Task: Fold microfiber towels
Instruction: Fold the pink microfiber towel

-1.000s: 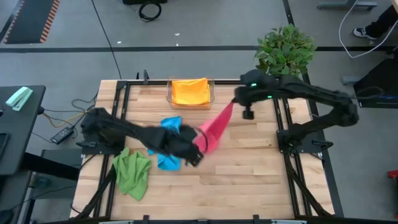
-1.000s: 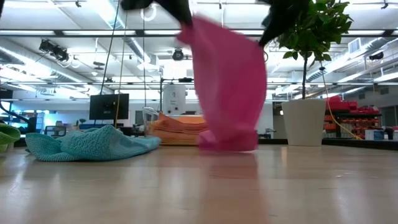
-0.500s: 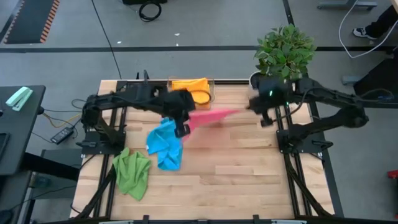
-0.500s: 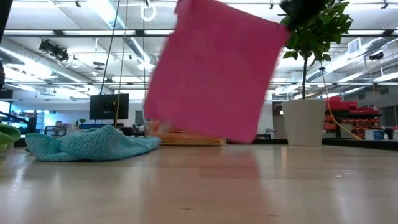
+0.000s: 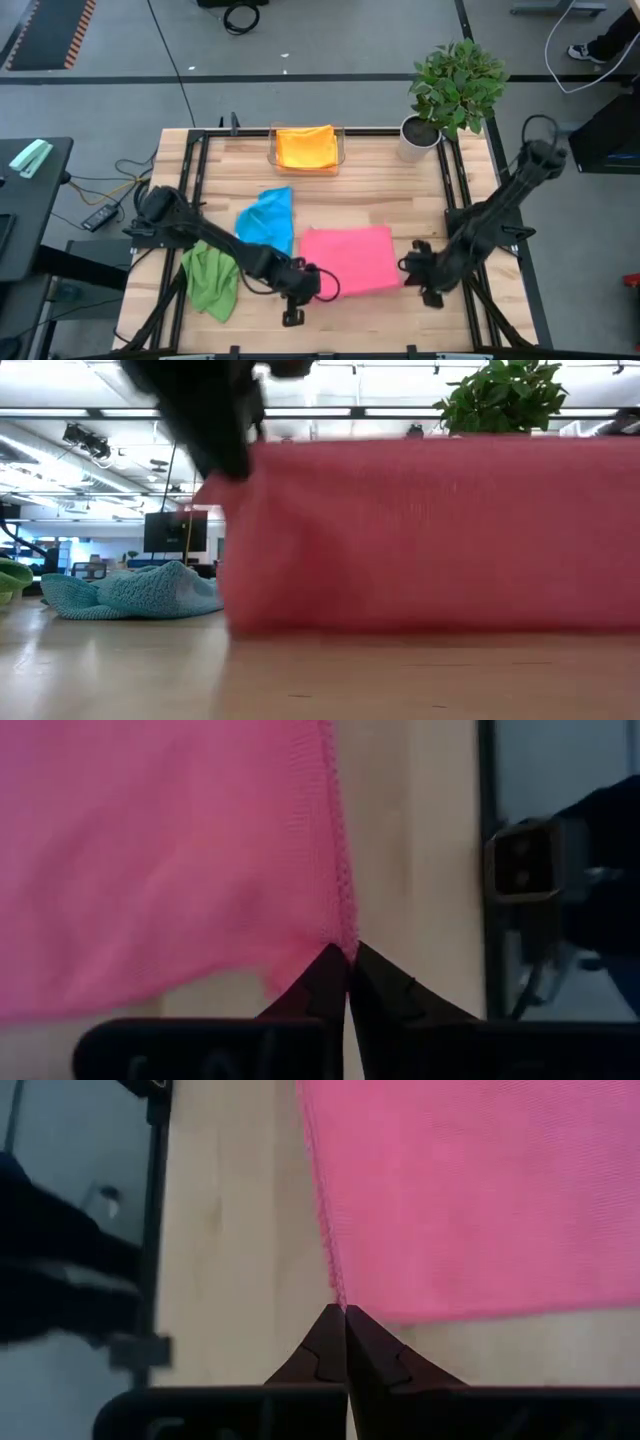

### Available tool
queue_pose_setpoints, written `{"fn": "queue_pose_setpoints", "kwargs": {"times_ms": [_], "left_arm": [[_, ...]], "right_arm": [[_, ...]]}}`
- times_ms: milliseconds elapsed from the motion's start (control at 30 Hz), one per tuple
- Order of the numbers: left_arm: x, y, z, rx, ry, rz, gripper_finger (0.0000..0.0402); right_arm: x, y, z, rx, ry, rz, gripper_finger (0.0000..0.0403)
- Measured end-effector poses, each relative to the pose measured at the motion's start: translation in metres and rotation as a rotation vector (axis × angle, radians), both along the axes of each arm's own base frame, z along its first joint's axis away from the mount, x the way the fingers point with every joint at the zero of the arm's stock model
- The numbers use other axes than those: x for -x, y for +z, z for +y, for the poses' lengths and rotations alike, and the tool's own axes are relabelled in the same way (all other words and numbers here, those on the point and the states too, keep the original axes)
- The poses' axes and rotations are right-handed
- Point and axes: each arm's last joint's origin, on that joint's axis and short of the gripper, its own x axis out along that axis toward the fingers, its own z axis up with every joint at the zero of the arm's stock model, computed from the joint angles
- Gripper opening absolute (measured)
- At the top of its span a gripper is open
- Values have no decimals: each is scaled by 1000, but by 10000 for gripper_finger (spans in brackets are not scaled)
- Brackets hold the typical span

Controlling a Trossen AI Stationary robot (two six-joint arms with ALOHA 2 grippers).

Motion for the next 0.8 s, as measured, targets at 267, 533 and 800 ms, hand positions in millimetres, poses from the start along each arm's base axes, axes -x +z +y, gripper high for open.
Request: {"fn": "queue_pose_setpoints", "kwargs": {"times_ms": [267,533,800], "left_arm": [[15,-14,-29,20,-51,50,117],[6,9,-53,112,-3,-123,216],[2,-18,-54,65,176,-65,213]], "right_arm": [[-9,-33,42,-58,-39,154,0],[-15,-36,51,-56,-20,165,0],[-14,-34,52,-52,-10,144,0]]}}
